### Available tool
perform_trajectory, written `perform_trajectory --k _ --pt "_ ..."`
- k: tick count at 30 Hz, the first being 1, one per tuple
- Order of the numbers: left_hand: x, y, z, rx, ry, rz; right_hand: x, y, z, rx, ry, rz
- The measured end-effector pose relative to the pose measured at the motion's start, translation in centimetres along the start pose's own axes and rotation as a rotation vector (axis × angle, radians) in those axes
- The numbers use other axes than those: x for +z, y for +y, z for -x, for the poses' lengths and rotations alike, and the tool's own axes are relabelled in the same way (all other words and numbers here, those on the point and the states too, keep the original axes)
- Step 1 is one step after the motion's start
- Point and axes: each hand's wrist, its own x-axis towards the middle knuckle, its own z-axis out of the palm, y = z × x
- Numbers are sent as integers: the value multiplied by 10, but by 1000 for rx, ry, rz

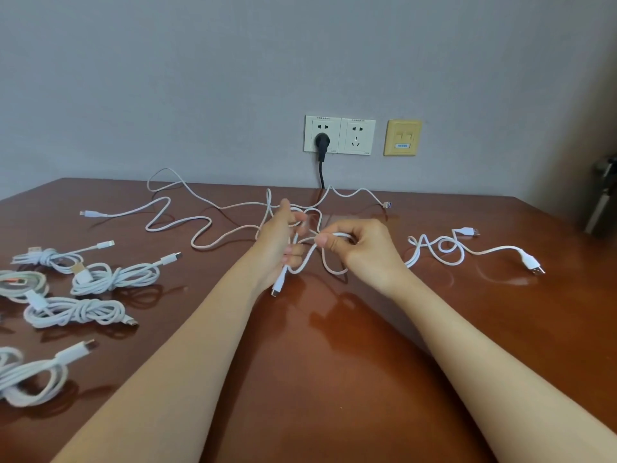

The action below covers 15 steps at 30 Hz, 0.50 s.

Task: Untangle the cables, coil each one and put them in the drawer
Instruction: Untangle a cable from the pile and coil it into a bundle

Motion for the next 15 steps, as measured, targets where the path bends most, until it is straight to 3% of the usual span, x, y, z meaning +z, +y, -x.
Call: perform_trajectory --k 5,12,15 --pt "22 -6 12 -69 -176 -193 -4 6 -2 9 90 -130" --pt "31 -9 21 -66 -303 -334 -11 12 -5 80 187 -19" --pt "28 -12 26 -36 -395 -437 -14 22 -11 120 217 -91"
